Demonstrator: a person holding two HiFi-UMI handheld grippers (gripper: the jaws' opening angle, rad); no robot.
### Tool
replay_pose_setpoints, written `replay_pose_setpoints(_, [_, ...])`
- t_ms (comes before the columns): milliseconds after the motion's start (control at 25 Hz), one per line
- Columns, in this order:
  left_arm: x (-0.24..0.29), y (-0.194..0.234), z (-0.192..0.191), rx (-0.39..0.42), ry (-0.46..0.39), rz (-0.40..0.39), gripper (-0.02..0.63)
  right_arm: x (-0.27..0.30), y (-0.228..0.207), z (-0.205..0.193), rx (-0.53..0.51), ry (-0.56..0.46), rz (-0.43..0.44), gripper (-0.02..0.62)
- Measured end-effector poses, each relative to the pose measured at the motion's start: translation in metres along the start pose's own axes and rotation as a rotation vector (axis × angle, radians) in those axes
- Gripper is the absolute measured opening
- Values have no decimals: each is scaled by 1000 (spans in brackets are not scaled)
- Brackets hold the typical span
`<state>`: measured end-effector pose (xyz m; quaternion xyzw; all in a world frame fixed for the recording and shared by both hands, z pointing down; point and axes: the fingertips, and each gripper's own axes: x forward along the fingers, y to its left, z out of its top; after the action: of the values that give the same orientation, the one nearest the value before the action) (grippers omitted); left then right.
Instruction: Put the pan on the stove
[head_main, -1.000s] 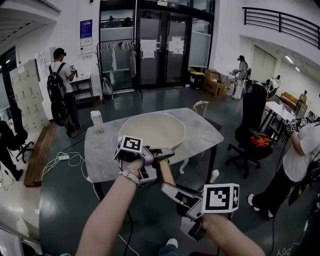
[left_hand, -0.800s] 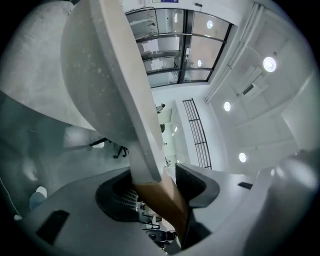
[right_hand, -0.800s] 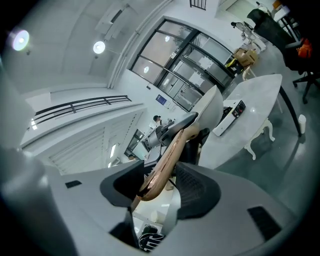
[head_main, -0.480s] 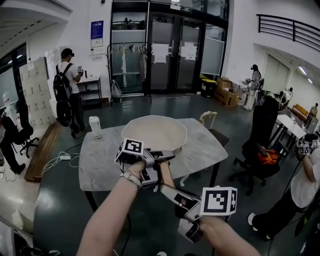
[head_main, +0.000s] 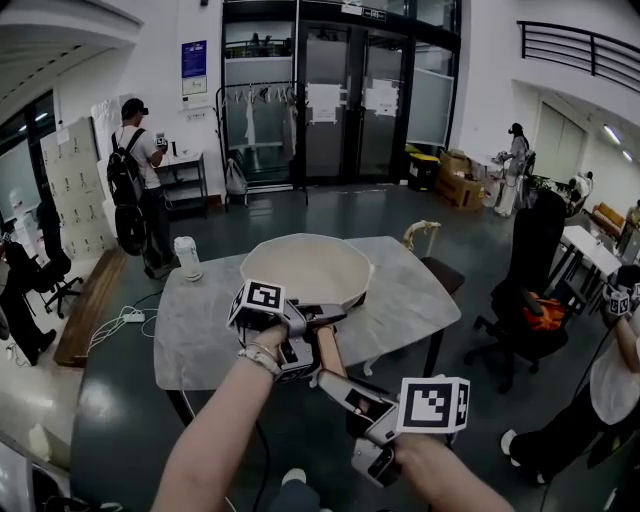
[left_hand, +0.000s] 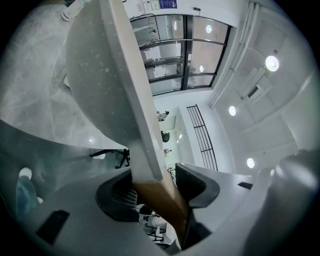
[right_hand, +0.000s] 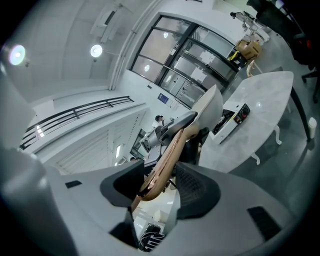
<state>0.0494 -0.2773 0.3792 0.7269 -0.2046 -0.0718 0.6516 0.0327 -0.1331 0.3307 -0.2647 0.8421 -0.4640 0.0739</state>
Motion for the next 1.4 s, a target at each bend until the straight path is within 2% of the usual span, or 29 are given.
replay_pose_setpoints(160, [6,8,12,-4,6,7,230,8,-9,9,-6,7,20,209])
replay_pose_setpoints(320, [13,10,31,-15,10,3,230,19,-21,24,-7,16,5,209])
replay_pose_setpoints(600, [23,19,84,-6,21,21,230,61,-40,56,25,13,-7,209])
replay_pose_setpoints(1200, [54,64,197,-64,35,30,230,146,-100,124,58,48,-57,209])
replay_pose_setpoints(1400, [66,79,212,-90,15,23,230,153,-121,135,69,67,-55,209])
